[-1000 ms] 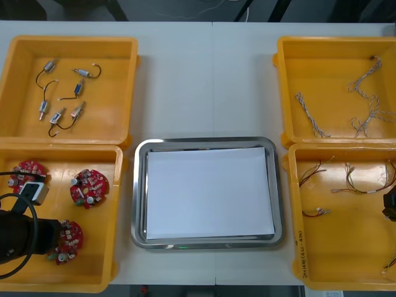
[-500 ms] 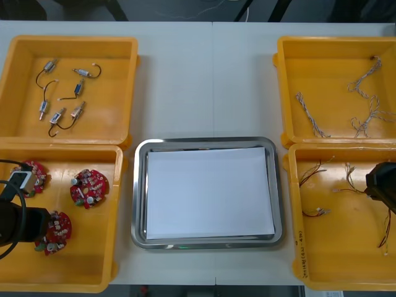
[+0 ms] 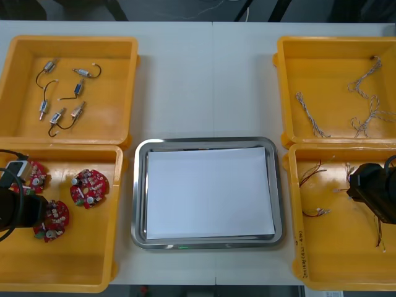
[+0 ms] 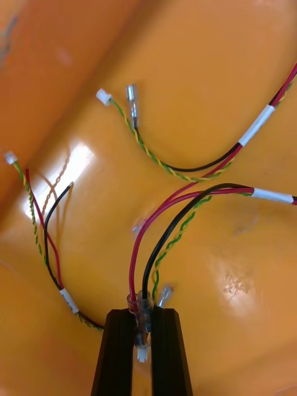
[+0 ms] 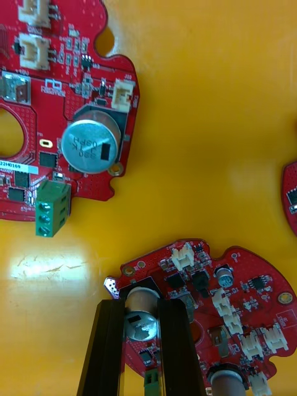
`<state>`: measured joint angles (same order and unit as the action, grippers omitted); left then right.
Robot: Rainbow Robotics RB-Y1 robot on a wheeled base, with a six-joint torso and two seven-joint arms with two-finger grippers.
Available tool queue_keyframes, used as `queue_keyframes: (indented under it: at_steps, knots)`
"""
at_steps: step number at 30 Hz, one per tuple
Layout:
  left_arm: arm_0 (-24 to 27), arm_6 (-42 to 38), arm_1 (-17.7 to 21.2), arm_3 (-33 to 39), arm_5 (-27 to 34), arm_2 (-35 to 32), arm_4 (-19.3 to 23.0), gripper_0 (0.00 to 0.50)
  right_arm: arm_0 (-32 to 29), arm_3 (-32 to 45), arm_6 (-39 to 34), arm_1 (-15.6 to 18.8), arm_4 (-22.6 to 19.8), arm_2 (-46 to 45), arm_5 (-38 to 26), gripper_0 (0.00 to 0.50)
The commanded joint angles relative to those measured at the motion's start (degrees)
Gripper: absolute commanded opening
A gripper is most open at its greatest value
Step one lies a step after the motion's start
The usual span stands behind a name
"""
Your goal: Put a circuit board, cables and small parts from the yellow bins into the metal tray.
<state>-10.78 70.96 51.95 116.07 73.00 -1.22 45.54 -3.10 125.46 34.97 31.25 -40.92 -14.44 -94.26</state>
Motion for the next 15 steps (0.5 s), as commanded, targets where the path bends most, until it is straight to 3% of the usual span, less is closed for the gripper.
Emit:
queue_keyframes:
  at_steps: [1,9,11,12,15]
  knots:
    - [1.5,6.0,2.7,-0.1,0.4,-1.0,0.7,0.0,-0.9,4.1,-2.0,-1.2,0.8,0.5,-1.1,0.0]
    - [1.5,5.9,2.7,-0.1,0.4,-0.9,0.8,0.016,-2.3,5.1,-2.0,-3.2,0.8,0.5,-1.1,0.0]
    - [1.5,5.7,2.7,-0.1,0.4,-0.8,1.0,0.14,-2.3,5.1,-1.9,-3.7,1.0,0.5,-1.1,0.0]
    - [1.5,5.7,2.7,-0.1,0.4,-0.9,1.0,0.257,-2.3,5.1,-1.8,-3.7,1.2,0.5,-1.0,0.0]
    - [1.5,5.7,2.7,-0.1,0.4,-0.9,1.0,0.383,-2.4,5.1,-1.7,-3.8,1.4,0.5,-1.1,0.0]
